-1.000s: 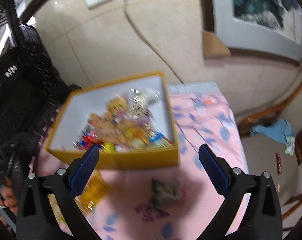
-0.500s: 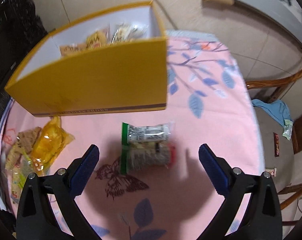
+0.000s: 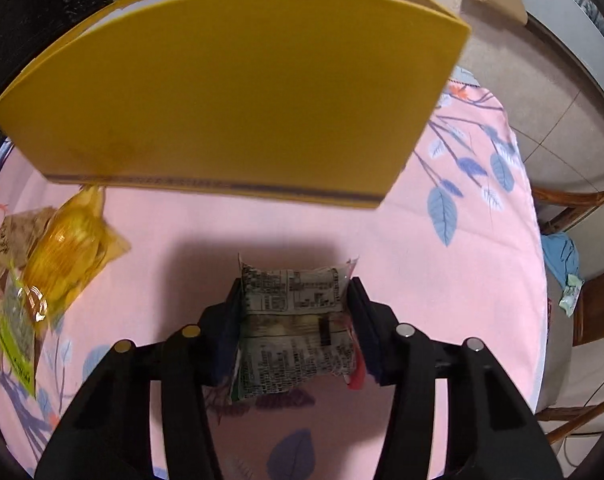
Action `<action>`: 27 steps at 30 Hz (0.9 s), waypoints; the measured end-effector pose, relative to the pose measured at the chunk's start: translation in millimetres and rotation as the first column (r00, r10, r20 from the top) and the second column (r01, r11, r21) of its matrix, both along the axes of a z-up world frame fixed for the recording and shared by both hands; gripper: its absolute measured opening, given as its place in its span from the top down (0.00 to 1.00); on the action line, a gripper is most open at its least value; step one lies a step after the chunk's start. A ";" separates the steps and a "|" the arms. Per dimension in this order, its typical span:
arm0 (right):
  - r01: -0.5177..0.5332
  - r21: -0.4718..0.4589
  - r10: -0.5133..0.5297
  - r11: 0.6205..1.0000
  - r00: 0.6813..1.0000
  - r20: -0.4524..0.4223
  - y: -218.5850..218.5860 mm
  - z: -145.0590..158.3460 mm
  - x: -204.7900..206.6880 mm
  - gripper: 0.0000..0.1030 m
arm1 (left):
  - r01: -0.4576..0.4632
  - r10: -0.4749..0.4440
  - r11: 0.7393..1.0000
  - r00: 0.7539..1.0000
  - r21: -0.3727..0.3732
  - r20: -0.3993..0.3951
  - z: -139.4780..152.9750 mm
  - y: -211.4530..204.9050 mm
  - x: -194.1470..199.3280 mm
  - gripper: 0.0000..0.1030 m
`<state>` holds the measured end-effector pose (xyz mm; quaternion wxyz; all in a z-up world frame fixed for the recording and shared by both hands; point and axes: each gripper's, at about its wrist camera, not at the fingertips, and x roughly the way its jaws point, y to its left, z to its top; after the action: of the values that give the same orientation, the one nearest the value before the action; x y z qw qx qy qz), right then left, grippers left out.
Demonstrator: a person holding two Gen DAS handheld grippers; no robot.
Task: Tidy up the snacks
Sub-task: 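Move the right tool down onto the green-edged snack pack and grasp it, then grasp the clear rice stick bar with left tool while right holds green pack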
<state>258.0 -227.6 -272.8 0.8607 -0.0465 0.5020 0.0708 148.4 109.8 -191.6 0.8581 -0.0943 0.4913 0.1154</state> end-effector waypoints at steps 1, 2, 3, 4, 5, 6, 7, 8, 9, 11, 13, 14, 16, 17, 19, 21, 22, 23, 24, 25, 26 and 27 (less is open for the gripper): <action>0.010 0.017 -0.010 1.000 1.000 -0.002 -2.2 1.1 -5.0 0.50 | 0.023 -0.023 1.000 1.000 -0.006 -0.011 -5.2 -5.9 -5.5 0.02; 0.020 0.034 -0.020 0.999 1.000 -0.006 -4.2 2.0 -9.9 0.49 | 0.036 -0.036 0.999 0.999 -0.002 -0.016 -7.8 -10.2 -8.8 0.02; 0.030 0.047 -0.029 0.998 1.000 -0.010 -5.7 2.6 -17.2 0.49 | 0.054 -0.053 0.999 0.998 0.006 -0.024 -11.5 -15.6 -12.1 0.02; 0.032 0.047 -0.031 0.998 0.999 -0.012 -6.2 3.0 -21.8 0.49 | 0.078 -0.077 0.997 0.996 0.022 -0.038 -17.0 -22.6 -15.9 0.02; 0.033 0.046 -0.032 0.998 0.999 -0.018 -6.2 2.9 -25.5 0.48 | 0.094 -0.092 0.995 0.995 0.035 -0.050 -21.4 -27.3 -18.1 0.03; 0.033 0.044 -0.032 0.999 0.999 -0.021 -6.0 2.6 -29.8 0.48 | 0.109 -0.107 0.993 0.993 0.042 -0.059 -25.2 -31.4 -19.9 0.06; 0.030 0.038 -0.029 0.999 0.999 -0.017 -5.6 3.4 -32.8 0.48 | 0.134 -0.129 0.989 0.989 0.063 -0.068 -27.5 -38.4 -20.3 0.07; 0.026 0.031 -0.026 0.999 1.000 -0.015 -5.1 3.5 -37.1 0.47 | 0.159 -0.154 0.984 0.986 0.079 -0.063 -27.9 -44.3 -20.1 0.07; 0.027 0.029 -0.026 0.999 1.000 -0.015 -5.3 4.3 -39.6 0.47 | 0.176 -0.171 0.980 0.983 0.088 -0.061 -29.2 -48.5 -20.1 0.07; 0.034 0.035 -0.034 0.999 0.999 -0.023 -4.7 6.6 -42.5 0.47 | 0.181 -0.172 0.979 0.980 0.098 -0.097 -38.4 -53.6 -19.0 0.10; 0.039 0.042 -0.038 0.998 0.999 -0.028 -7.3 6.4 -42.1 0.47 | 0.173 -0.163 0.982 0.979 0.070 -0.126 -47.8 -53.6 -20.1 0.15; 0.042 0.046 -0.040 0.998 0.999 -0.029 -7.3 5.8 -40.5 0.47 | 0.166 -0.156 0.984 0.978 0.064 -0.137 -51.8 -53.4 -20.7 0.19; 0.040 0.044 -0.039 0.998 0.999 -0.028 -4.4 -1.7 -38.8 0.47 | 0.156 -0.146 0.986 0.977 0.060 -0.155 -57.5 -53.2 -21.0 0.26; 0.037 0.039 -0.036 0.999 0.999 -0.028 -2.8 -7.2 -29.9 0.47 | 0.153 -0.143 0.987 0.976 0.053 -0.163 -60.2 -53.2 -20.6 0.30; 0.034 0.033 -0.033 0.999 0.999 -0.029 -4.8 -9.3 -25.0 0.46 | 0.145 -0.134 0.988 0.975 0.045 -0.177 -64.3 -53.1 -20.5 0.33; 0.036 0.037 -0.035 0.999 0.999 -0.028 -5.5 -9.3 -21.5 0.45 | 0.142 -0.134 0.989 0.974 0.031 -0.180 -66.5 -53.9 -21.3 0.34; 0.036 0.038 -0.035 0.999 0.999 -0.027 -5.8 -9.2 -21.7 0.45 | 0.142 -0.136 0.990 0.974 0.024 -0.183 -68.1 -54.5 -21.0 0.35; 0.034 0.036 -0.033 0.999 0.999 -0.025 -5.7 -8.9 -21.9 0.45 | 0.142 -0.136 0.990 0.973 0.019 -0.188 -70.0 -54.3 -20.5 0.35; 0.033 0.036 -0.032 0.999 0.999 -0.025 -5.2 -9.3 -21.4 0.45 | 0.141 -0.136 0.990 0.972 0.016 -0.192 -72.0 -54.0 -20.1 0.36; 0.032 0.036 -0.031 0.999 0.999 -0.023 -5.3 -9.2 -21.7 0.45 | 0.140 -0.135 0.990 0.971 0.012 -0.196 -74.5 -54.6 -19.7 0.36; 0.032 0.037 -0.031 0.999 0.999 -0.022 -5.0 -9.1 -22.6 0.45 | 0.138 -0.133 0.990 0.971 0.011 -0.199 -76.4 -55.1 -19.3 0.37; 0.030 0.037 -0.029 0.999 0.999 -0.021 -5.2 -9.1 -22.8 0.45 | 0.136 -0.129 0.991 0.971 0.019 -0.204 -78.4 -56.5 -19.3 0.41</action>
<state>235.2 -232.7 -281.9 0.8573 -0.0223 0.5098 0.0681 129.1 53.3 -270.0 0.8111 -0.0351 0.5791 0.0751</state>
